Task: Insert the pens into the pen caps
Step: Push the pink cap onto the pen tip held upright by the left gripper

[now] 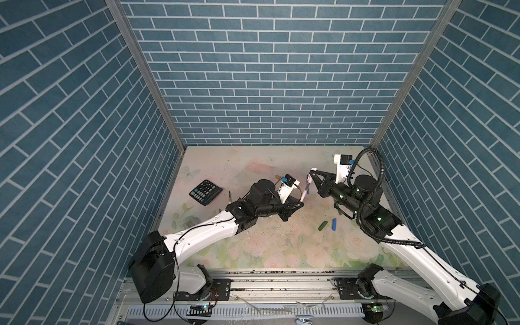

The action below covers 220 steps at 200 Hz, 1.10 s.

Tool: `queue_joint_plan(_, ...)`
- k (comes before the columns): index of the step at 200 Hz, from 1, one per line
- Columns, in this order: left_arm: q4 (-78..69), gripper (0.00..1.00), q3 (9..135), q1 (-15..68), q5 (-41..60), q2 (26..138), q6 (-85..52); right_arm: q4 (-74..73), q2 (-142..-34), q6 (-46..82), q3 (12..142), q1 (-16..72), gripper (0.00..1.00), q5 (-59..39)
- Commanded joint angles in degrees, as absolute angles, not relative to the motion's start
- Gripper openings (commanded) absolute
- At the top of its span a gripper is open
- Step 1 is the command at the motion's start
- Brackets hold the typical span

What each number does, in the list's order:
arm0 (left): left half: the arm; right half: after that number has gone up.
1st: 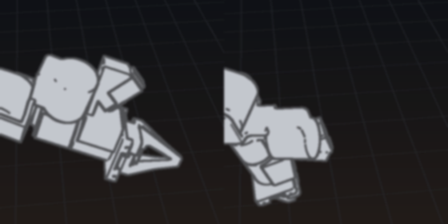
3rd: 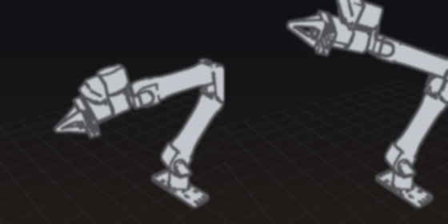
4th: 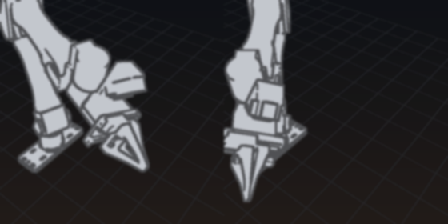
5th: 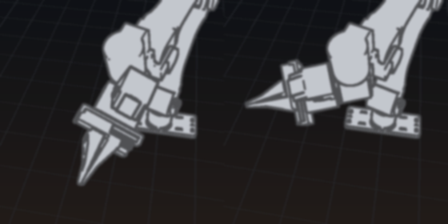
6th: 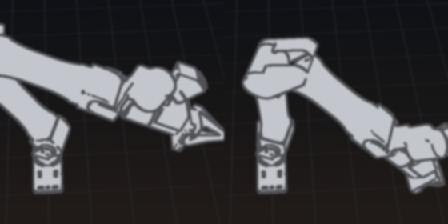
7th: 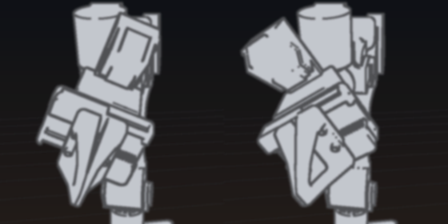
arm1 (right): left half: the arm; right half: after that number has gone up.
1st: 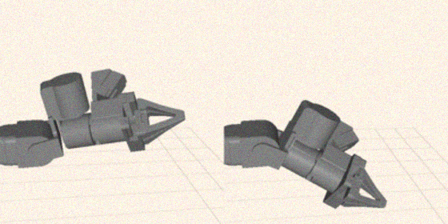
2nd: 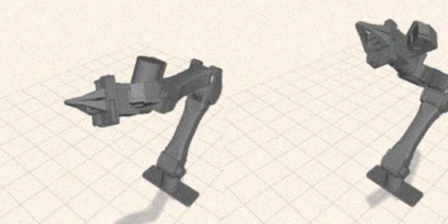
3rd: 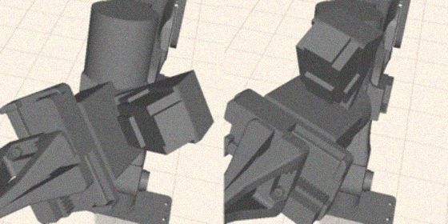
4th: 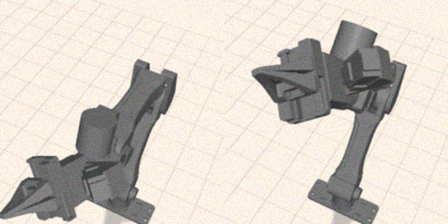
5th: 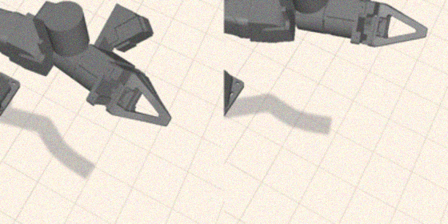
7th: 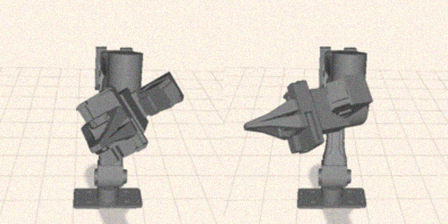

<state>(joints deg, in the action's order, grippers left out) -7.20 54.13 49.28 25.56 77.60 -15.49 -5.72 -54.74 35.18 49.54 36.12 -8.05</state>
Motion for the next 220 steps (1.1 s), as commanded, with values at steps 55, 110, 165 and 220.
queue_joint_plan(55, -15.4, 0.00, 52.0, 49.4, 23.7, 75.3, -21.8, -12.6, -54.3, 39.2, 44.7, 37.8, 0.12, -9.9)
queue_joint_plan(110, -16.1, 0.00, 51.5, 49.3, 24.5, 73.1, -20.3, -13.3, -55.2, 38.8, 43.5, 39.2, 0.13, -10.1)
queue_joint_plan(165, -16.9, 0.00, 51.3, 47.6, 23.9, 71.6, -21.3, -13.7, -56.4, 36.6, 42.0, 42.1, 0.16, -10.3)
queue_joint_plan(220, -18.7, 0.00, 53.5, 44.6, 21.3, 70.1, -22.8, -14.5, -58.4, 35.1, 40.2, 44.5, 0.15, -10.2)
